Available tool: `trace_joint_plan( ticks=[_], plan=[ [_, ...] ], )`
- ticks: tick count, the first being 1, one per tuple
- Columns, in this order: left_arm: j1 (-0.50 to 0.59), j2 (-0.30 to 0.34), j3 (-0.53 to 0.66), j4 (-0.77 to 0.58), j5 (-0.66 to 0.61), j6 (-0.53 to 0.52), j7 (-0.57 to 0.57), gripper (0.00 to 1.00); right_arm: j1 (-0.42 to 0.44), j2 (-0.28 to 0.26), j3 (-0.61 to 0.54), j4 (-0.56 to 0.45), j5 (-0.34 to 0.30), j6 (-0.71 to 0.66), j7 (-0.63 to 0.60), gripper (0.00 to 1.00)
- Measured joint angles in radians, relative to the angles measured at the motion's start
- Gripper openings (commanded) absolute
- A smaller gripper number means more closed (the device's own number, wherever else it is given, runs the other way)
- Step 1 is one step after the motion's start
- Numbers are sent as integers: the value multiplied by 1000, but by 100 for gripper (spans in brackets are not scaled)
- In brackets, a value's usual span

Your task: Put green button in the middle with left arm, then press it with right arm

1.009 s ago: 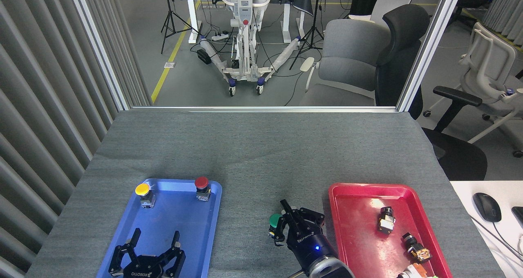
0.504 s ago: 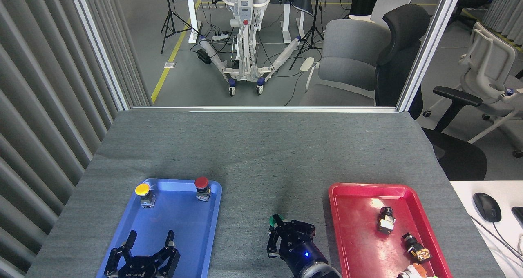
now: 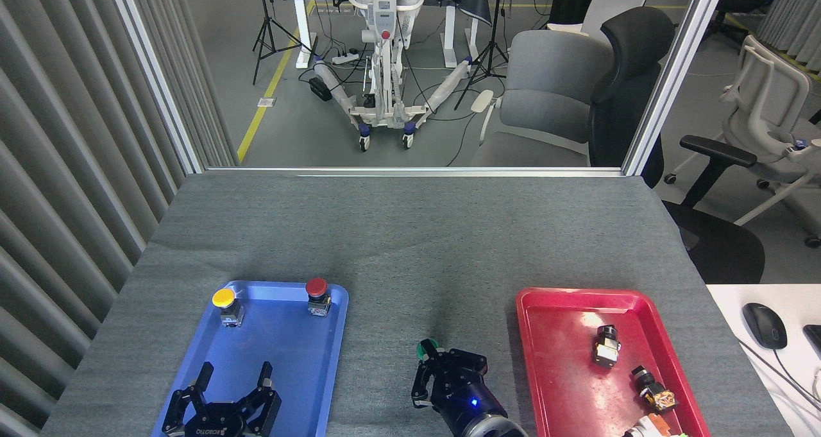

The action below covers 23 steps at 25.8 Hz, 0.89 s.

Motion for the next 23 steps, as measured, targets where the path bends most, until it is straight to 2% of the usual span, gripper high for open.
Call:
trace_joint_plan(
  ticks=[5, 6, 7, 8, 9, 10, 11, 17, 23],
  plan=[
    [1, 1, 3, 1, 1, 0, 0, 100, -1, 10, -6, -78, -6, -1, 12, 0],
    [1, 1, 4, 2, 1, 0, 1, 100, -1, 11, -8, -94, -7, -1, 8, 4],
    [2, 2, 5, 2, 2, 1, 1, 100, 0, 12, -10, -108, -8, 0, 6, 21],
    [2, 2, 7, 3, 2, 1, 1, 100, 2, 12, -12, -122, -9, 1, 4, 44],
    [2, 2, 7, 4, 2, 2, 1, 100, 3, 12, -14, -134, -11, 1, 4, 72],
    [2, 2, 8, 4, 2, 2, 1, 100, 5, 13, -18, -146, -14, 1, -1, 94],
    [2, 2, 9, 4, 2, 2, 1, 100, 9, 14, -28, -161, -19, 2, -5, 99],
    [3, 3, 14, 7, 2, 2, 1, 100, 109, 55, -168, -292, -36, 8, -60, 100],
    [5, 3, 17, 7, 3, 1, 1, 100, 239, 42, -316, -342, -39, 11, -168, 100]
  ],
)
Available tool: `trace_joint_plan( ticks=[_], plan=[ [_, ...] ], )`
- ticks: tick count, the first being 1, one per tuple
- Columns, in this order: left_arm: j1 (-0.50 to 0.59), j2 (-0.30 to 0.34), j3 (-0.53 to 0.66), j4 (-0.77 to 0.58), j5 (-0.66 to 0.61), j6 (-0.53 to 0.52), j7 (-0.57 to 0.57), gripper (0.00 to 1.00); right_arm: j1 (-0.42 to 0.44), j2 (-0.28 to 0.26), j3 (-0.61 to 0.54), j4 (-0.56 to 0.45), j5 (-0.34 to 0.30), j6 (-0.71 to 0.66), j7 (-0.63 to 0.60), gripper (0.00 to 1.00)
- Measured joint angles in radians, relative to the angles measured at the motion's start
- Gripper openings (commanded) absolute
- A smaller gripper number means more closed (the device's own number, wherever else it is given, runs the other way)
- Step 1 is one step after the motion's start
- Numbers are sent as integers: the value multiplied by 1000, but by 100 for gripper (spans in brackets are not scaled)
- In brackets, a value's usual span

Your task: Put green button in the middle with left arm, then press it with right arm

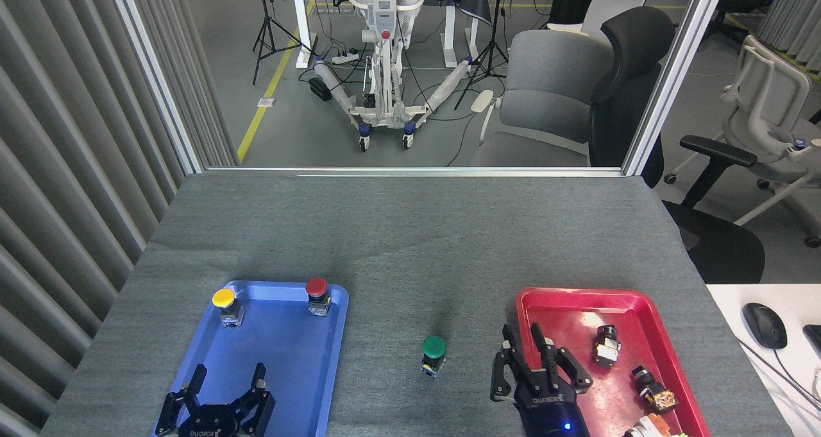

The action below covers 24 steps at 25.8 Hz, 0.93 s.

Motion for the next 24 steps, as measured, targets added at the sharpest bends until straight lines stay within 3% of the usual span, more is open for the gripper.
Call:
trace_joint_plan(
  ticks=[7, 24],
  plan=[
    [9, 0, 2, 0, 0, -3, 0, 100, 55, -28, -82, -39, -8, 1, -26, 100],
    [16, 0, 6, 7, 0, -4, 0, 100, 63, -57, -89, -43, -47, -8, -22, 100]
  ],
)
